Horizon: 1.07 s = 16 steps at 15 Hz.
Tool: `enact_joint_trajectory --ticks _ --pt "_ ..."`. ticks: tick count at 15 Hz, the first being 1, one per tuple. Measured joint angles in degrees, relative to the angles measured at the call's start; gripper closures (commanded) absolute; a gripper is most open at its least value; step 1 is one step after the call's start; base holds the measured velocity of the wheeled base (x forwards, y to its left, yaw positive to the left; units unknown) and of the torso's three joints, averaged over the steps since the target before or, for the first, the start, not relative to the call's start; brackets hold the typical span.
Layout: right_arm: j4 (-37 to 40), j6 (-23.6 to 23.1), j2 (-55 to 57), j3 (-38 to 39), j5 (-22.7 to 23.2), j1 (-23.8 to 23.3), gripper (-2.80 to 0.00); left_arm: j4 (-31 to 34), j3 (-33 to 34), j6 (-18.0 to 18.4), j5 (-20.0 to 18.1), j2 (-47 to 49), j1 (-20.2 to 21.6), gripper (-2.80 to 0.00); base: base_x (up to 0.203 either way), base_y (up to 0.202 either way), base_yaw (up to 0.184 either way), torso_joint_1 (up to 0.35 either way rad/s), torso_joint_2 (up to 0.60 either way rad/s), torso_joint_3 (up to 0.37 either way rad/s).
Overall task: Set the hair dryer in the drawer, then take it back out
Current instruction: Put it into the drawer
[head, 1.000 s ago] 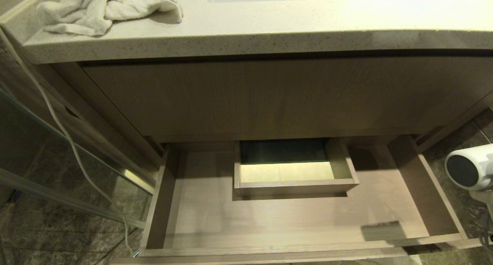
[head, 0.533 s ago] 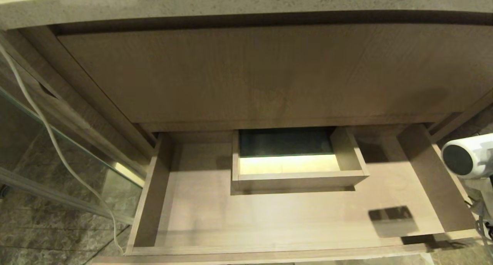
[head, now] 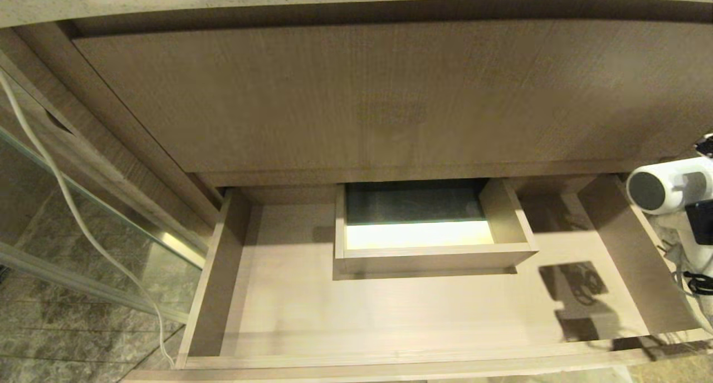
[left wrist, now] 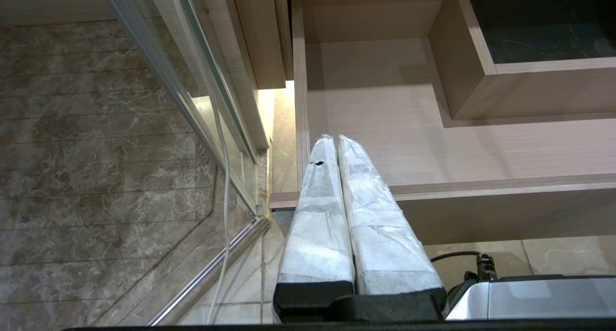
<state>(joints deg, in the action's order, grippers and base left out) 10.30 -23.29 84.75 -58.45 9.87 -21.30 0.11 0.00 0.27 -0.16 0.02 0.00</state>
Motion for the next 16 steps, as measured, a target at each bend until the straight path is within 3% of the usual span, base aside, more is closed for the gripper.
enact_joint_trajectory --ticks 3,7,16 --pt "0.4 -2.5 7.1 -6.2 0.5 -0.2 0.00 0.0 0.0 0.0 0.0 0.0 0.0 0.00 0.000 0.000 0.000 0.000 0.00 0.000" --pt "0.4 -11.0 15.8 -11.0 1.9 -0.7 0.00 0.0 0.0 0.0 0.0 0.0 0.0 0.00 0.000 0.000 0.000 0.000 0.00 0.000" --pt "-0.7 -16.1 30.7 -12.7 2.9 -0.7 0.00 0.0 0.0 0.0 0.0 0.0 0.0 0.00 0.000 0.000 0.000 0.000 0.00 0.000"
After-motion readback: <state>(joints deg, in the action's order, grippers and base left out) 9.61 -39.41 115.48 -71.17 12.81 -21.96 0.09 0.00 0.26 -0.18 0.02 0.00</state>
